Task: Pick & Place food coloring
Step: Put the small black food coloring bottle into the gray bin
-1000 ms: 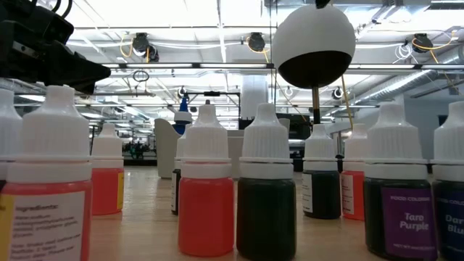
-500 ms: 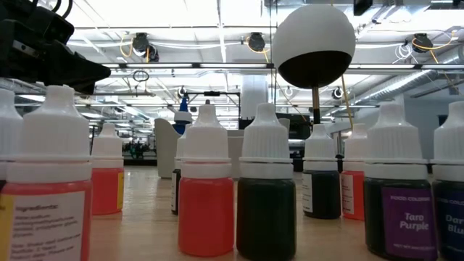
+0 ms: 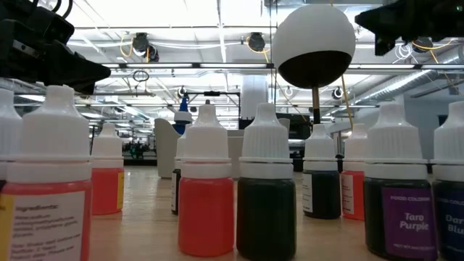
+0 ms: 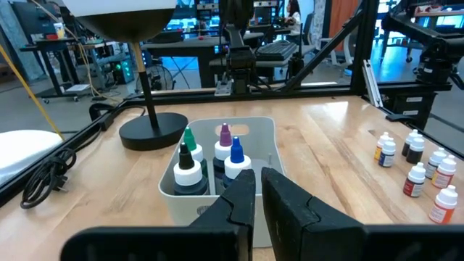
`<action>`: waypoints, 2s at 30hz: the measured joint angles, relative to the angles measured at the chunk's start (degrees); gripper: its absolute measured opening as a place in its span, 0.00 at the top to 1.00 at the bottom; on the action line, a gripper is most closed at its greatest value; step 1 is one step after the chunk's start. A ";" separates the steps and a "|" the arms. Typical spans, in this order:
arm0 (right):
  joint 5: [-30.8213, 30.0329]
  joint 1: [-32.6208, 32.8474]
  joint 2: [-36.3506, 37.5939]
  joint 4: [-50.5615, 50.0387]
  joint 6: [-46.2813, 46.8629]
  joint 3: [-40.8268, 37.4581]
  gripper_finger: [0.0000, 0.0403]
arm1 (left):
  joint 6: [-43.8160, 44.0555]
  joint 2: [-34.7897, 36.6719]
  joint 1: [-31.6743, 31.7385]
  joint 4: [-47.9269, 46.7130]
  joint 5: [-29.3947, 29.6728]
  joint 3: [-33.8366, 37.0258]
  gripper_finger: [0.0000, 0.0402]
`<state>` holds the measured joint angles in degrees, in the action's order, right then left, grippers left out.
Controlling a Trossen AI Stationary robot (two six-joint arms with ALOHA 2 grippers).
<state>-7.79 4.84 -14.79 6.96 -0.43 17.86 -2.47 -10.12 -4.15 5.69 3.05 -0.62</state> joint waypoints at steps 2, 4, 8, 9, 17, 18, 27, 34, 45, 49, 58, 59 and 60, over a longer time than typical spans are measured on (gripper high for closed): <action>0.17 0.00 1.92 1.83 0.19 -2.22 1.00 | -0.14 0.02 0.00 0.00 0.00 0.00 0.91; 0.26 0.00 3.58 3.29 0.17 -4.26 1.00 | -0.15 -0.01 0.01 0.00 0.00 0.00 0.91; 0.28 0.00 6.08 5.24 -0.08 -8.37 1.00 | -0.14 -0.01 0.00 -0.06 0.01 0.00 0.91; 0.28 0.00 6.58 5.30 -0.08 -9.12 1.00 | -0.12 0.01 0.01 -0.09 0.01 0.00 0.91; 0.31 0.00 9.58 5.73 -0.02 -12.30 1.00 | -0.21 -0.01 0.00 -0.49 0.02 0.00 0.91; 0.30 0.00 9.77 5.75 -0.02 -12.89 1.00 | -0.21 0.00 0.01 -0.46 0.02 0.00 0.91; 0.28 0.00 10.04 8.89 -0.17 -16.21 1.00 | 0.00 0.00 -0.01 -1.17 0.03 0.00 0.91; 0.13 0.00 10.04 8.89 -0.34 -16.31 1.00 | 1.10 0.02 0.00 -3.03 0.02 0.00 0.91; 0.28 0.00 10.02 8.57 -2.35 -16.36 1.00 | 2.08 0.02 0.01 -2.72 3.33 -0.07 0.91; 0.31 0.00 10.02 8.59 -4.70 -16.38 1.00 | 4.32 -0.03 -0.16 -3.11 3.69 -0.52 0.91; 0.35 0.00 10.02 11.37 -6.03 -16.42 1.00 | 4.12 -5.34 -5.52 3.65 3.95 -6.20 0.91; 0.35 0.00 10.02 11.75 -6.17 -16.42 1.00 | 4.13 -6.36 -6.15 3.67 4.51 -7.54 0.91; 0.35 0.00 10.02 11.91 -6.39 -16.42 1.00 | 4.17 -7.45 -6.79 3.78 4.83 -8.87 0.91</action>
<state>-7.44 4.84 -4.78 18.87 -6.82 1.43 1.70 -17.57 -10.94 9.47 7.88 -9.49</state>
